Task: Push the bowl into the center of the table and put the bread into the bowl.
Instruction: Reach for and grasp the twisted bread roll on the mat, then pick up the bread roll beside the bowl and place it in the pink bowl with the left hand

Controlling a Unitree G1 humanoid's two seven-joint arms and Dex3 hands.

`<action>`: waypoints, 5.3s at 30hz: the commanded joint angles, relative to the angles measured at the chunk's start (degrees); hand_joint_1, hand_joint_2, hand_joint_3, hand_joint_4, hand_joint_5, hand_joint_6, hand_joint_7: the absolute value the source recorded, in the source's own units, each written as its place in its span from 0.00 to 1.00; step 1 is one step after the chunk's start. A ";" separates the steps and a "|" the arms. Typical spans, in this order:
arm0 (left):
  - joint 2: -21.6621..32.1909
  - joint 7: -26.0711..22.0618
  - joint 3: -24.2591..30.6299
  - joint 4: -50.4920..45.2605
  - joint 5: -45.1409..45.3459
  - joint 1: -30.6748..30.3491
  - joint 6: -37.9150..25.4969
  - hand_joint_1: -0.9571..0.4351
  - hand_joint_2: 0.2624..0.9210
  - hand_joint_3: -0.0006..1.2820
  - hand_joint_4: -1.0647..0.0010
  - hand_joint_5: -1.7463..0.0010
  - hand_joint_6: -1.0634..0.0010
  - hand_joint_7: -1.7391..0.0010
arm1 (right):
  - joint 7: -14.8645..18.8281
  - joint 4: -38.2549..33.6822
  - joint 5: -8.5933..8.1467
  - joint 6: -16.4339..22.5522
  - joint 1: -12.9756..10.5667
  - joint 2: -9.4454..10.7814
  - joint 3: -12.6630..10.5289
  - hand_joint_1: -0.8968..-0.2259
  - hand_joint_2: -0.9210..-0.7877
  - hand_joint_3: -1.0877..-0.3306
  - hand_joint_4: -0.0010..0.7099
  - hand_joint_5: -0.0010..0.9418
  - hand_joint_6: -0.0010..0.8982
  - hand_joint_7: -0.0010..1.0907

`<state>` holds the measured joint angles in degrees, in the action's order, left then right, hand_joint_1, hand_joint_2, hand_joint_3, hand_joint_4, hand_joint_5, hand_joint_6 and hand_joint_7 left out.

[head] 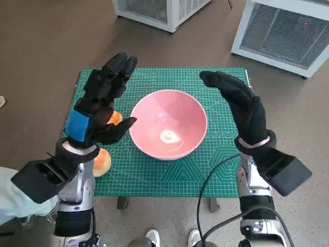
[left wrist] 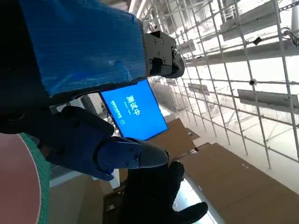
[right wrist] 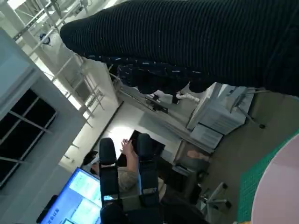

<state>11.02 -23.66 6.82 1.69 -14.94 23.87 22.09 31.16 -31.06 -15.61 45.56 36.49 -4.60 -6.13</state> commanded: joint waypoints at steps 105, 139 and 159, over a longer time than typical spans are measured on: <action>22.50 17.26 -29.30 53.09 50.06 26.55 -17.39 0.69 1.00 0.05 0.37 0.34 0.39 0.33 | 2.36 -2.74 -3.37 -2.71 -1.48 1.53 -0.20 0.19 0.00 0.50 0.35 0.00 0.01 0.61; 22.74 16.62 -14.61 -4.41 48.05 13.05 -19.48 0.69 1.00 0.02 0.27 0.41 0.39 0.32 | 3.15 -2.20 -3.58 -2.48 -2.41 1.04 -0.24 0.19 0.00 0.47 0.35 0.00 0.01 0.60; 15.99 11.09 -24.18 2.28 51.34 17.79 -15.91 0.69 1.00 0.02 0.28 0.37 0.40 0.35 | 2.92 -1.12 -3.50 -3.19 -3.52 1.00 -0.01 0.19 0.00 0.45 0.33 0.00 0.00 0.59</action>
<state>27.84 -12.17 -16.30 1.90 35.77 40.30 5.56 33.74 -32.14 -18.96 43.14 34.53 -3.57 -6.25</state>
